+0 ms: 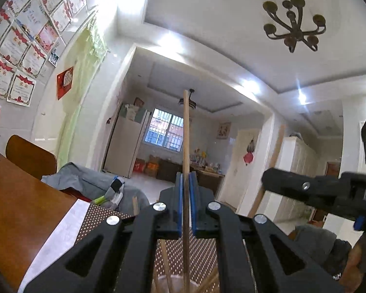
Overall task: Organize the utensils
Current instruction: 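Lift both held sticks and carry them over the pink cup, then open both tools to drop the sticks into the pink cup, then move both open tools back down to the stick pile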
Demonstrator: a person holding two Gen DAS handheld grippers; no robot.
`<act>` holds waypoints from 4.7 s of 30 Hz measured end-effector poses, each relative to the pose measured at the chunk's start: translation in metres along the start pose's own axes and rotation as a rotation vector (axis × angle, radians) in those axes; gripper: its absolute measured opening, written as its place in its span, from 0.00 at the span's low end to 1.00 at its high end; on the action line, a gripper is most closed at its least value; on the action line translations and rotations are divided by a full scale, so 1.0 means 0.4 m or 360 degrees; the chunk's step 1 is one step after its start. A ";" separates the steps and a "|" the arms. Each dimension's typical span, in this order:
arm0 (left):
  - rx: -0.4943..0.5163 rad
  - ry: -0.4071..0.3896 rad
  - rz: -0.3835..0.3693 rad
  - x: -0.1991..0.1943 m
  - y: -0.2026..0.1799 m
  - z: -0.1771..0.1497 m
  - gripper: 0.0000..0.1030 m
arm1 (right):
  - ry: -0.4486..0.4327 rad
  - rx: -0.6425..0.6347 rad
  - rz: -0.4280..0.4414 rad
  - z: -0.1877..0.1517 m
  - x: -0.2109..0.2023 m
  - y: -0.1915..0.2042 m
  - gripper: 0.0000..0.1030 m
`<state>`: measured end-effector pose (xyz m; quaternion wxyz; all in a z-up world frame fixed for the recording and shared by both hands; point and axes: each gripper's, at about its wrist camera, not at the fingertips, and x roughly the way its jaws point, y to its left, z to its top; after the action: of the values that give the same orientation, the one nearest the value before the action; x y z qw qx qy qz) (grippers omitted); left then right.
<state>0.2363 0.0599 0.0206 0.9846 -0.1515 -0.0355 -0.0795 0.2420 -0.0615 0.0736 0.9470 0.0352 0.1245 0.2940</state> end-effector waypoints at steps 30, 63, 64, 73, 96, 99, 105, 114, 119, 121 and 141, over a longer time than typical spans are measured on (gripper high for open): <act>0.0093 0.0106 0.0097 0.042 0.034 -0.140 0.05 | 0.0344 0.0042 -0.0106 -0.198 0.138 -0.052 0.06; 0.0176 0.0323 0.0118 -0.135 -0.007 -0.081 0.48 | 0.0276 0.0100 -0.0250 -0.190 0.013 -0.006 0.27; 0.0186 0.0319 0.0121 -0.147 -0.012 -0.076 0.48 | 0.0272 0.0100 -0.0252 -0.192 0.005 -0.005 0.28; 0.0244 0.0301 0.0157 -0.243 -0.050 -0.033 0.51 | 0.0199 0.0079 -0.0292 -0.197 -0.092 0.031 0.45; 0.0285 0.0965 0.0259 -0.264 -0.045 -0.139 0.54 | 0.0338 0.0163 -0.0324 -0.327 -0.203 -0.006 0.52; 0.0255 0.1105 0.0275 -0.252 -0.027 -0.173 0.54 | 0.0393 0.0176 -0.0324 -0.354 -0.194 -0.014 0.52; 0.0273 0.1458 0.0259 -0.221 -0.007 -0.282 0.54 | 0.0536 0.0205 -0.0313 -0.424 -0.167 -0.034 0.53; 0.0352 0.1766 0.0217 -0.204 -0.010 -0.423 0.54 | 0.0695 0.0264 -0.0311 -0.505 -0.136 -0.062 0.55; 0.0424 0.1798 0.0230 -0.199 -0.016 -0.452 0.54 | 0.0746 0.0282 -0.0302 -0.526 -0.123 -0.068 0.57; 0.0451 0.1800 0.0238 -0.192 -0.012 -0.453 0.54 | 0.0760 0.0285 -0.0299 -0.532 -0.120 -0.071 0.57; 0.0456 0.1698 0.0233 -0.160 0.033 -0.434 0.25 | 0.0986 0.0178 -0.0246 -0.572 -0.016 -0.018 0.57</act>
<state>0.1833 0.0290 -0.1545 0.8799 0.0431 0.4679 -0.0710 0.1821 -0.0724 -0.1472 0.8802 -0.0135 0.4250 0.2108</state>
